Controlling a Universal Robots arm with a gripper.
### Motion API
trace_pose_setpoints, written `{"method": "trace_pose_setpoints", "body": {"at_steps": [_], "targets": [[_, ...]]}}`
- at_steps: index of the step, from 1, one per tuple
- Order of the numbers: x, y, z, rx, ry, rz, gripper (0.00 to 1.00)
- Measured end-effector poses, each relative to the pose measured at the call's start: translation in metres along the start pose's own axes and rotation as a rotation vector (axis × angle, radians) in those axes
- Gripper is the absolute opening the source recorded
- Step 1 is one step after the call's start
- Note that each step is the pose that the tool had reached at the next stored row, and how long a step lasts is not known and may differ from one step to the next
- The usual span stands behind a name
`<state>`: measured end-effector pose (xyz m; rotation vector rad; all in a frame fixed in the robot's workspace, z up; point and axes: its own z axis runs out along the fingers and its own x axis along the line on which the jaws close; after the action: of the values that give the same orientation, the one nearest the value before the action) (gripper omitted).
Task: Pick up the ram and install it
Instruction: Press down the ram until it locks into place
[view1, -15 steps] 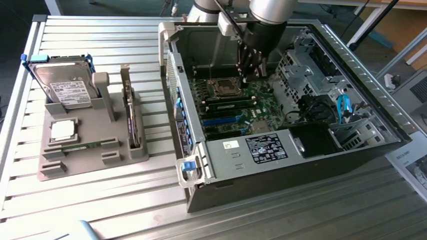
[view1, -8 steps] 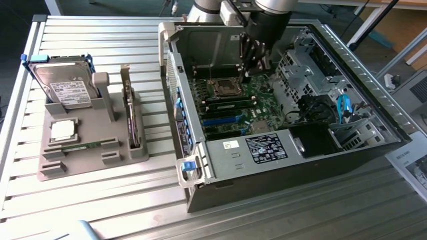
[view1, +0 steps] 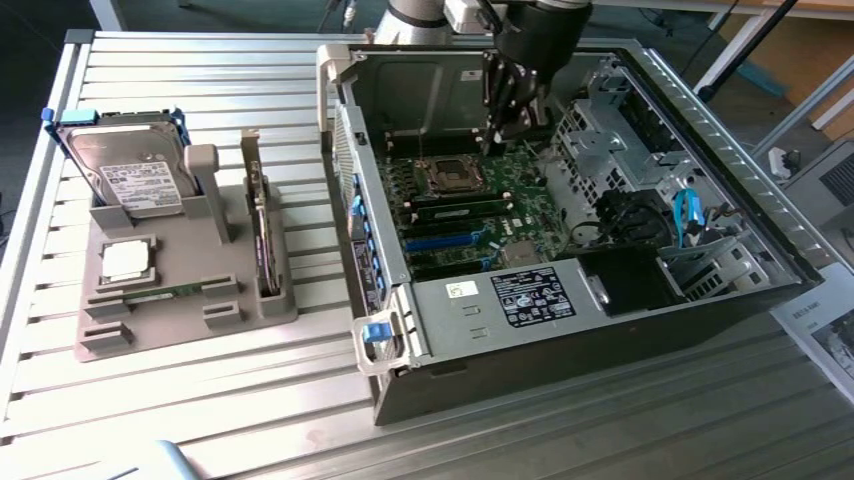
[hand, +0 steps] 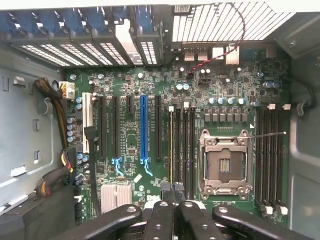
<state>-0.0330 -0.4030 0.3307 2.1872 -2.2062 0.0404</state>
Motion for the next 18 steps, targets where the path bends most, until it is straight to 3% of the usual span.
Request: {"method": "trace_pose_setpoints", "body": {"at_steps": [3,18], "targets": [[0.0004,0.0001,-0.0078,-0.0015,0.0,0.0,0.11],[0.0004,0.0001,-0.008,-0.0016,0.0,0.0,0.11]]}}
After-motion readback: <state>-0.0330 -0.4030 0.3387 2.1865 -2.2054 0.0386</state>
